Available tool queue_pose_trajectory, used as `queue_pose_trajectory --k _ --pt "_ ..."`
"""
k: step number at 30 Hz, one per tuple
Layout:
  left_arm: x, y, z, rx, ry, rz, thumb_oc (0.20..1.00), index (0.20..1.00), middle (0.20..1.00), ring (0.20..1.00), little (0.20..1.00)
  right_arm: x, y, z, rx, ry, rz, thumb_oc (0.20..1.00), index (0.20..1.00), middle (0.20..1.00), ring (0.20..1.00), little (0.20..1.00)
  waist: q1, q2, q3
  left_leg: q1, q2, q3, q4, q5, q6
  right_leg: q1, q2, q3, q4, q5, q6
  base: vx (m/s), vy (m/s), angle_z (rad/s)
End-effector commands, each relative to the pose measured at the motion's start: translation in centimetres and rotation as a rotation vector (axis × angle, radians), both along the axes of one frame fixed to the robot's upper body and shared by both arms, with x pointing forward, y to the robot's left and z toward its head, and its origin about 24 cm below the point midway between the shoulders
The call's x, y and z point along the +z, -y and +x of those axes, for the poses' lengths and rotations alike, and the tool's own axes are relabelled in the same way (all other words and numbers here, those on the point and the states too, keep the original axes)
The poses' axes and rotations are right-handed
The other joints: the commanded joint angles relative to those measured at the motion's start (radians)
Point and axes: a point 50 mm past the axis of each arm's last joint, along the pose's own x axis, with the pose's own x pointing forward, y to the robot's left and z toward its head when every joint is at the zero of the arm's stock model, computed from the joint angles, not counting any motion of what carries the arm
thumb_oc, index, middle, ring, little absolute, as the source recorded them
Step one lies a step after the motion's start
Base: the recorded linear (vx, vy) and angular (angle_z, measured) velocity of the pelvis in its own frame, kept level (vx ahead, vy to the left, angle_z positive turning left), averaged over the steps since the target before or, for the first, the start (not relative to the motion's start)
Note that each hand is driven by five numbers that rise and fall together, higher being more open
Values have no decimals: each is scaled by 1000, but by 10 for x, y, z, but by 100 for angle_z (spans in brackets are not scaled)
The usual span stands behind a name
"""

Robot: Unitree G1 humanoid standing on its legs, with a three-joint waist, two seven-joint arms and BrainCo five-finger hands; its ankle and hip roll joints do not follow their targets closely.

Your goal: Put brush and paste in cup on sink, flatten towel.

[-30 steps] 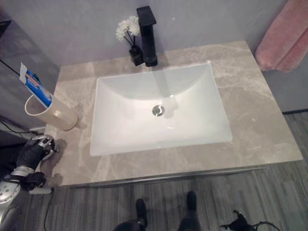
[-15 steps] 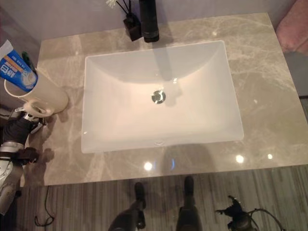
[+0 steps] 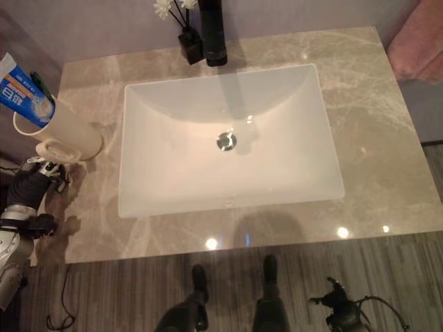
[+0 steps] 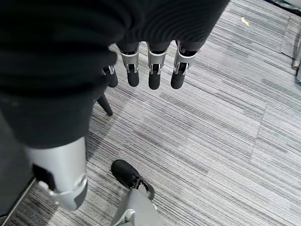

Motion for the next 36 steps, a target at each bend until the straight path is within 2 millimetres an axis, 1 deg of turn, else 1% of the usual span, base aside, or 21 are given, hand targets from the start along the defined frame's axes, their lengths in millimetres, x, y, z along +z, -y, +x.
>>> queue_pose_trajectory --k 1,7,15,20,25,29,36 --pt "-33 -5 -12 22 -146 16 200 200 200 200 200 0 6 -5 15 -28 -35 1000 1000 1000 1000 1000 0 -25 -31 -17 1 -54 3 21 -18 59 -38 -13 3 -26 22 0 0 0" --pt "-35 -4 -10 22 -146 4 200 200 200 200 200 -2 5 -7 12 -38 -33 1000 1000 1000 1000 1000 0 -31 -32 -27 5 -60 3 32 -20 49 -33 -15 3 -21 19 -39 -12 1" --pt "-25 -4 1 36 -100 20 200 200 200 200 200 -1 1 -3 17 -17 -21 1000 1000 1000 1000 1000 -18 -36 -10 -75 5 -60 3 50 -24 -4 -27 -4 3 0 16 -46 -4 0" --pt "-15 -3 7 44 -59 34 200 200 200 200 200 -1 5 -5 -7 -18 -28 1000 1000 1000 1000 1000 -27 -33 4 -93 0 -57 3 51 -24 -25 -31 5 3 12 18 0 0 0" --pt "-12 -3 12 56 -40 27 200 200 200 200 200 -1 6 -6 -22 -15 -31 1000 1000 1000 1000 1000 -33 -27 5 -117 -5 -49 3 53 -24 -56 -37 17 3 25 22 1 22 -4" --pt "-9 -2 16 63 -19 24 200 200 200 200 200 2 5 1 -16 7 -31 1000 1000 1000 1000 1000 -32 -23 0 -142 -8 -43 3 56 -24 -90 -40 29 3 31 27 20 35 -10" --pt "-6 -4 18 92 1 21 200 200 200 200 200 10 3 15 10 66 -32 1000 1000 1000 1000 1000 -34 -26 13 -152 -13 -47 3 51 -20 -106 -40 45 3 36 29 22 17 -6"
